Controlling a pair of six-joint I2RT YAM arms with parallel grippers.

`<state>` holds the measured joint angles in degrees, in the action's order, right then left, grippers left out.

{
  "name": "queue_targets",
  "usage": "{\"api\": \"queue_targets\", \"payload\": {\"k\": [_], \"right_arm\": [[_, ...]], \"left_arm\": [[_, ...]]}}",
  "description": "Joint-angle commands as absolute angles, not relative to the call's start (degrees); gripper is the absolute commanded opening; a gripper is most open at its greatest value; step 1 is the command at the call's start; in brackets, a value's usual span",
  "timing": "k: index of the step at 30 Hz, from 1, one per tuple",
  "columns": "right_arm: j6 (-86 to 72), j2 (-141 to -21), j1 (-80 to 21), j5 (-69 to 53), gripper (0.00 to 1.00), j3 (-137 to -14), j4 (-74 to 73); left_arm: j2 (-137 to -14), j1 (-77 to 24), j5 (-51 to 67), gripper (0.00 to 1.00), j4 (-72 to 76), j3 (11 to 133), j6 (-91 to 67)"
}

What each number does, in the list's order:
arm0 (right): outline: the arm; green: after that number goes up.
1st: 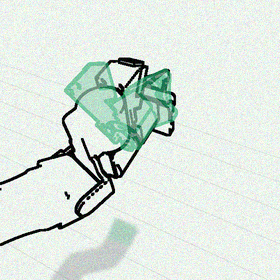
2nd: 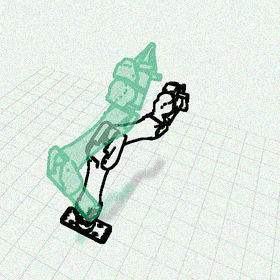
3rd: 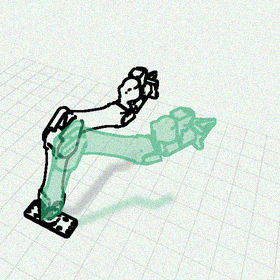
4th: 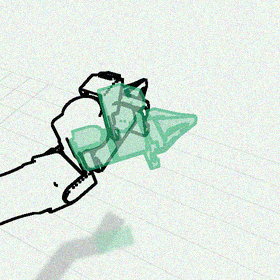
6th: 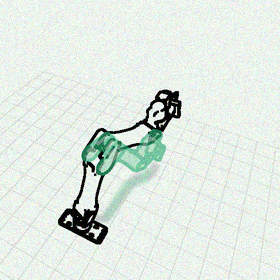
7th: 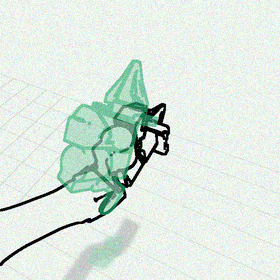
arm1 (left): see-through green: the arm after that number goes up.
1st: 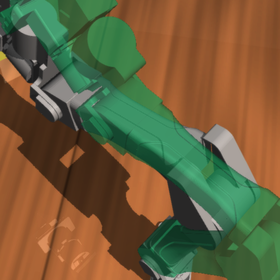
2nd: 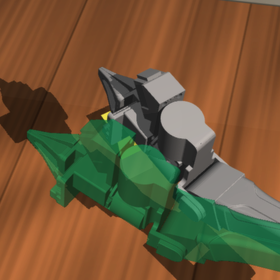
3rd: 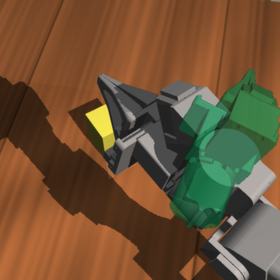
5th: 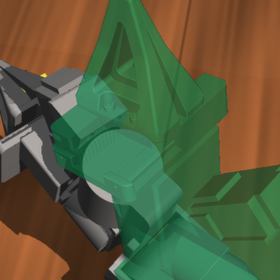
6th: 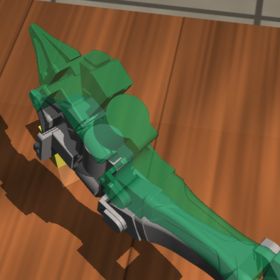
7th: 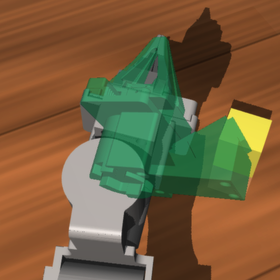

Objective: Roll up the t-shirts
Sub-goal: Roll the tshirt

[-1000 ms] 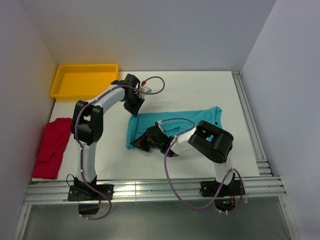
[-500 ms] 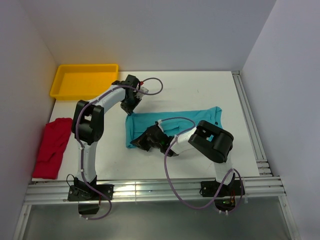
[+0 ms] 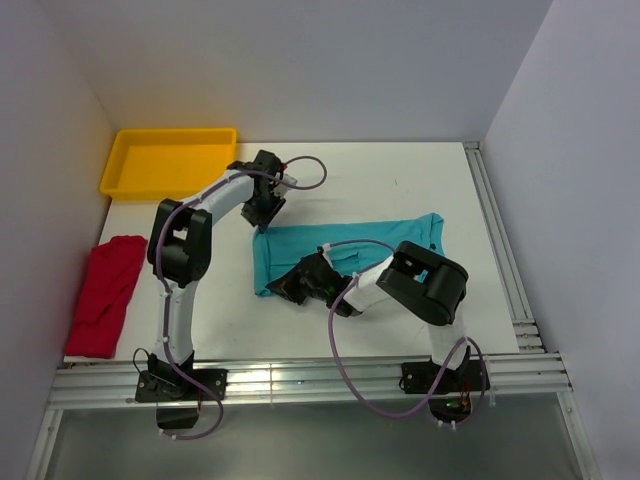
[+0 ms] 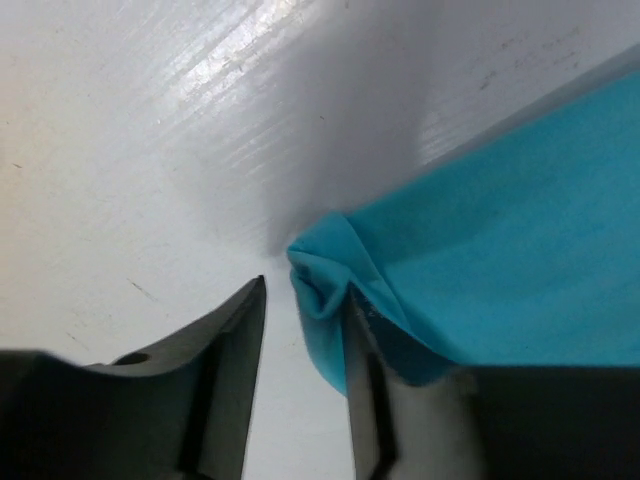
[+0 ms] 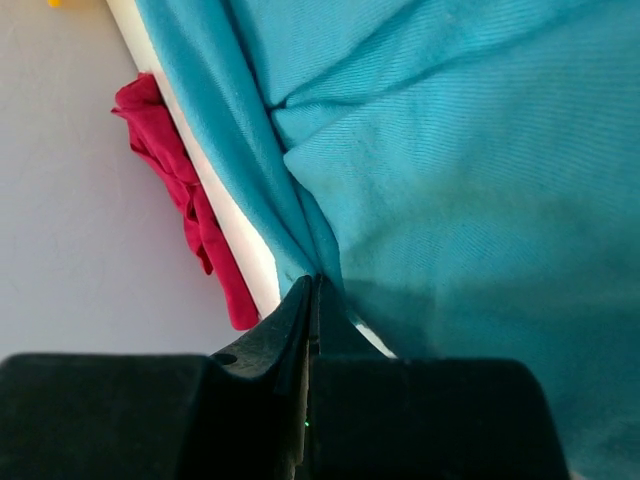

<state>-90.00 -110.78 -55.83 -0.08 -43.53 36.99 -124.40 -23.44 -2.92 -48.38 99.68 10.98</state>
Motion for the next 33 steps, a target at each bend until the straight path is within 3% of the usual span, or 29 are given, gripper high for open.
{"api": "queue_targets", "payload": {"k": [1, 2, 8, 18, 26, 33], "right_arm": [[-91.2, -110.4, -55.8, -0.1, 0.00, -42.2, 38.5], [-91.3, -110.6, -55.8, -0.2, 0.00, -42.1, 38.7], [-92.0, -110.9, -55.8, -0.1, 0.00, -41.7, 39.2], [-93.2, -111.8, -55.8, -0.3, 0.00, -41.3, 40.1], [-93.3, -112.4, -55.8, -0.5, 0.00, -41.9, 40.0], [-93.1, -112.6, -55.8, -0.8, 0.00, -42.5, 39.7]], "left_arm": [[-123.7, -23.6, -2.5, 0.43, -45.8, 102.6, 9.7], [-123.2, -23.6, -1.6, 0.52, -45.4, 102.7, 9.7], [-120.3, -23.0, 3.4, 0.65, -43.9, 103.8, 8.4], [-117.3, -12.1, 30.1, 0.67, -47.7, 99.3, 8.0], [-117.1, -9.1, 40.3, 0.68, -49.8, 94.8, 11.8], [-119.7, -8.8, 42.6, 0.69, -49.7, 93.5, 11.3]]}}
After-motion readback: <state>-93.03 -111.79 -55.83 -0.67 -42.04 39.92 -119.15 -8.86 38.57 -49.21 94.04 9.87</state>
